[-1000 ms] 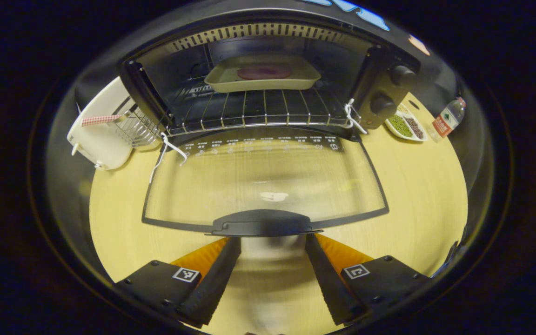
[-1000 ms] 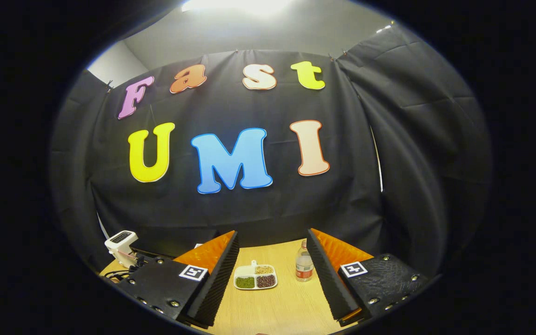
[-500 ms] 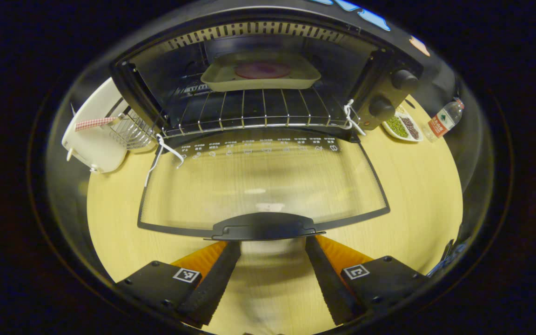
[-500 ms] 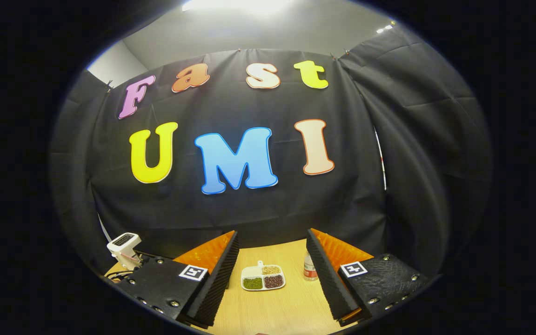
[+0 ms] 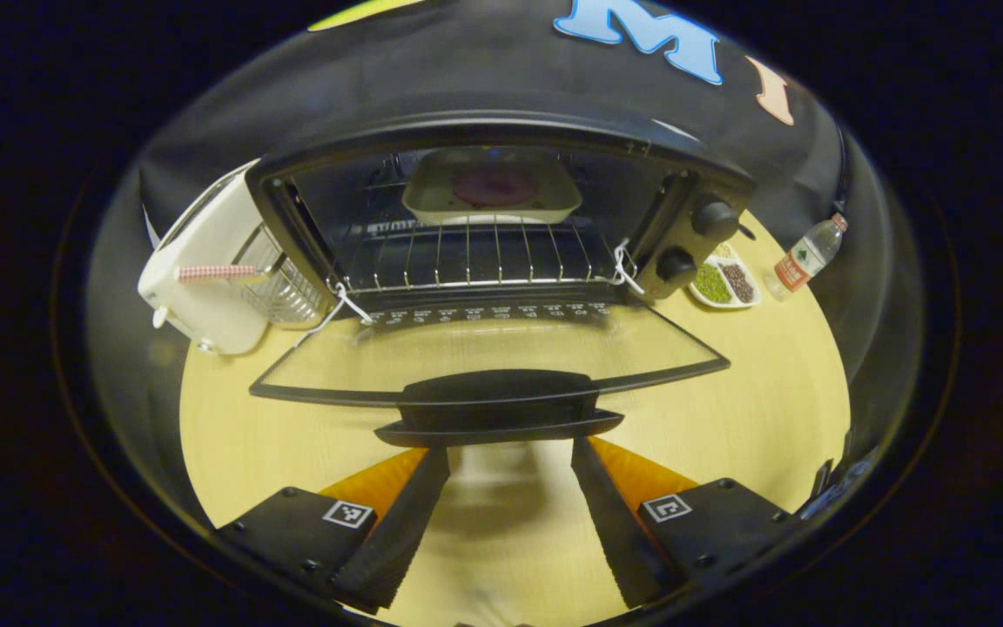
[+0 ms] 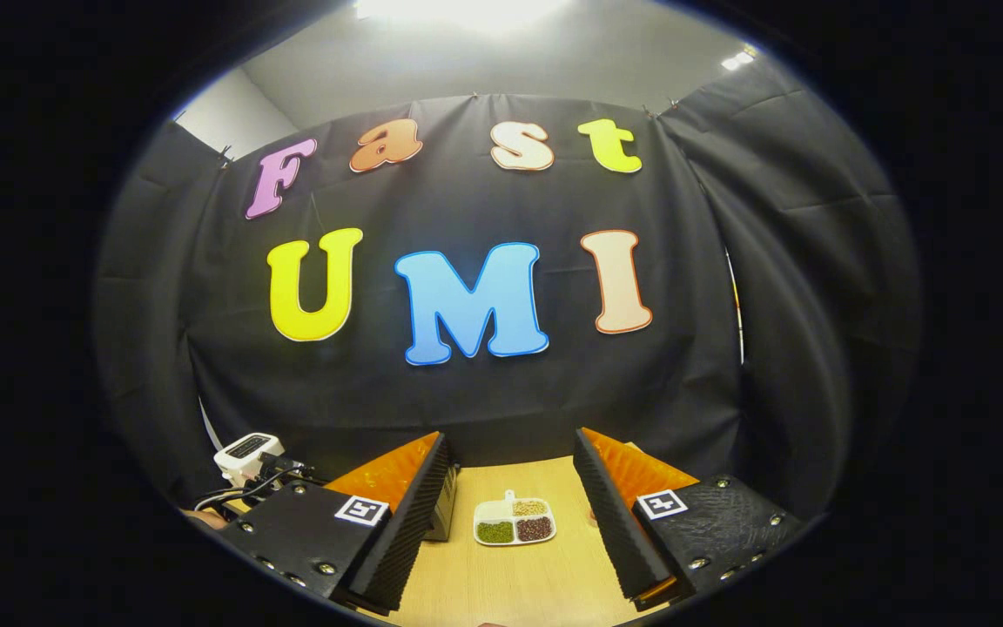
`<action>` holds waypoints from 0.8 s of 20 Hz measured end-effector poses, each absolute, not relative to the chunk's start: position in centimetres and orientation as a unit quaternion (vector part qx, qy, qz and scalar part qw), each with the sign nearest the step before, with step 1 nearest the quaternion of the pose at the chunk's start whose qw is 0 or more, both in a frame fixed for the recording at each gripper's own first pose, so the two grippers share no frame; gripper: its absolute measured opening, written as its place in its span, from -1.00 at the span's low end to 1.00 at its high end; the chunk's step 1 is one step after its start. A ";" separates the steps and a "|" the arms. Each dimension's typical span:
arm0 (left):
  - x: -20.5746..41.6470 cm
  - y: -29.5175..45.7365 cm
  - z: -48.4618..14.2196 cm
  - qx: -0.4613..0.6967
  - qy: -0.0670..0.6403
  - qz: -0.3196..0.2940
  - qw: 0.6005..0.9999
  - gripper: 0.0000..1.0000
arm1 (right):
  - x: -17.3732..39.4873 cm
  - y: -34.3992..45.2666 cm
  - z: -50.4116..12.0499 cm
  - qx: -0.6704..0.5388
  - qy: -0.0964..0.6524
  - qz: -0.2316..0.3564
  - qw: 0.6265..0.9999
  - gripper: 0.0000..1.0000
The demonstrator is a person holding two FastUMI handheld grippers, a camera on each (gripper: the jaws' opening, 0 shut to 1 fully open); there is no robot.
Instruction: Open the electric oven with the left hand, put the food in, and close the electric oven.
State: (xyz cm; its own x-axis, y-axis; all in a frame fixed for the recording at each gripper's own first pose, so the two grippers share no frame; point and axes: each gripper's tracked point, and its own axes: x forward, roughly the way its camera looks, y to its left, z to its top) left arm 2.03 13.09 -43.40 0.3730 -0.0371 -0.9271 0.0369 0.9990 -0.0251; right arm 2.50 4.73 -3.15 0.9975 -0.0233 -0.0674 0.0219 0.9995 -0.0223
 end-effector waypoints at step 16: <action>7.2 10.4 -29.2 -0.007 0.365 -0.034 0.931 0.92 | 1.7 5.6 -2.8 -0.025 0.034 -0.001 0.999 0.77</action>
